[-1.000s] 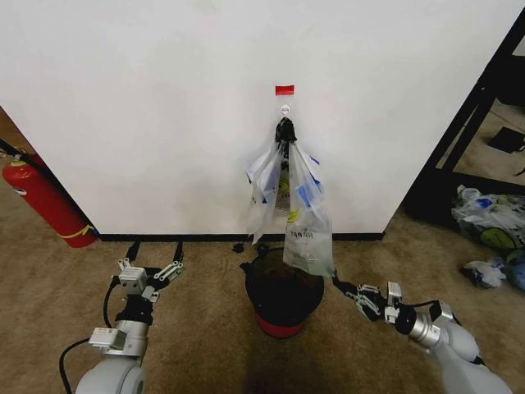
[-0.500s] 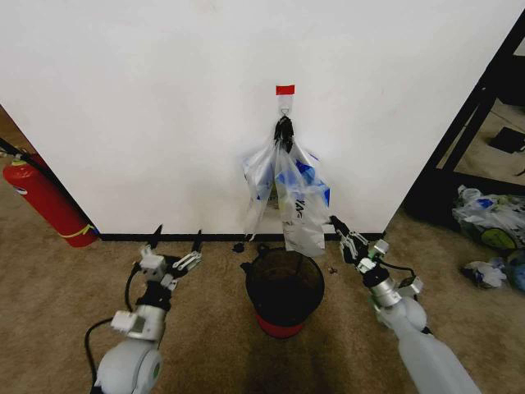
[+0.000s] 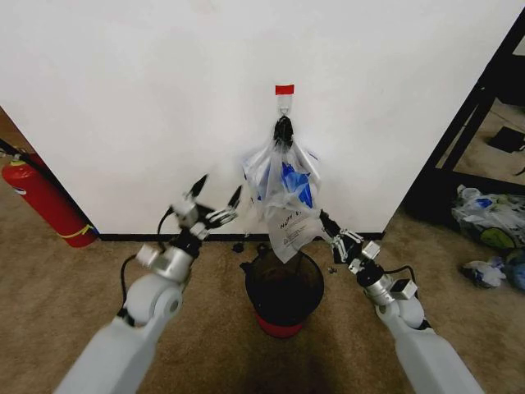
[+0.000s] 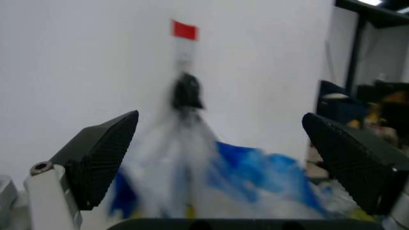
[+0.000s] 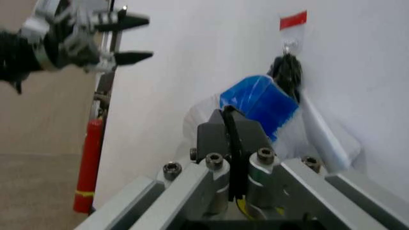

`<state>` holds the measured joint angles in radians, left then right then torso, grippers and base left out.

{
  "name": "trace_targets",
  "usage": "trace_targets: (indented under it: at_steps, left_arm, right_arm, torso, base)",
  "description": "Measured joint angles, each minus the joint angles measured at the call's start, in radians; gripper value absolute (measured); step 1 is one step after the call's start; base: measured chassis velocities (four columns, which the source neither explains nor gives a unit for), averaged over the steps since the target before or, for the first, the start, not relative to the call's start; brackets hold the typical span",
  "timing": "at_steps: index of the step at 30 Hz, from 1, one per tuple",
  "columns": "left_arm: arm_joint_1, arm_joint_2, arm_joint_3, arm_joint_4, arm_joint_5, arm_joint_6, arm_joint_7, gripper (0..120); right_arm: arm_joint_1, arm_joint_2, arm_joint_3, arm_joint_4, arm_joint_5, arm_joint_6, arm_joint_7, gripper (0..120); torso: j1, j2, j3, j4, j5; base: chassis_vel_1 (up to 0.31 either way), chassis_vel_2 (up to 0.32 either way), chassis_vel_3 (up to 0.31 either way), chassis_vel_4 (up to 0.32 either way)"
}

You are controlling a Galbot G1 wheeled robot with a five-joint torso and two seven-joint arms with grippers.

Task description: Pick up the garbage bag from the wall and place it over the trash bin.

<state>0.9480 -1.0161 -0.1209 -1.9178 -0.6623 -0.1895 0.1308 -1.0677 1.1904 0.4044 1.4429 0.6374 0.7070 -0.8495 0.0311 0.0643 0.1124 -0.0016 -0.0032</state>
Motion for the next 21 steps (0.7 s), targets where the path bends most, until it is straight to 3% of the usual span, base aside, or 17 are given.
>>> trace_targets:
  at_steps: [3,6,10,13,14,18,21]
  left_arm:
    - [-0.067,0.036,0.106,-0.015,-0.050,0.037,-0.011,100]
    - [-0.103,0.047,0.158,-0.030,-0.070,0.059,-0.019,100]
    - [-0.241,0.053,0.307,-0.027,-0.082,0.103,-0.082,100]
    - [-0.343,0.040,0.439,-0.019,-0.070,0.182,-0.208,98]
    - [-0.343,0.040,0.439,-0.019,-0.070,0.182,-0.208,98]
    - [-0.482,0.007,0.590,0.003,-0.052,0.348,-0.460,94]
    - [-0.524,-0.008,0.626,0.017,-0.025,0.397,-0.525,92]
  right_arm:
    - [0.011,0.006,0.003,-0.020,-0.025,0.007,0.000,0]
    - [0.016,0.008,0.003,-0.024,-0.031,0.008,0.000,0]
    - [0.021,0.013,0.002,-0.027,-0.041,0.008,0.001,0]
    - [0.018,0.014,0.002,-0.031,-0.043,0.008,0.004,0]
    - [0.018,0.014,0.002,-0.031,-0.043,0.008,0.004,0]
    - [0.016,0.018,0.004,-0.042,-0.053,0.008,0.008,0]
    - [0.016,0.023,0.004,-0.044,-0.056,0.008,0.010,0]
  torso:
    - [0.000,0.000,0.000,0.0003,-0.0003]
    - [0.000,0.000,0.000,0.0005,-0.0002]
    - [0.000,0.000,0.000,0.0002,0.0000]
    - [0.000,0.000,0.000,-0.0001,-0.0003]
    - [0.000,0.000,0.000,-0.0001,-0.0003]
    - [0.000,0.000,0.000,-0.0001,0.0000]
    - [0.000,0.000,0.000,0.0001,-0.0002]
  base:
    - [0.000,0.000,0.000,0.000]
    - [0.000,0.000,0.000,0.000]
    - [0.000,0.000,0.000,0.000]
    - [0.000,0.000,0.000,0.000]
    - [0.000,0.000,0.000,0.000]
    - [0.000,0.000,0.000,0.000]
    - [0.000,0.000,0.000,0.000]
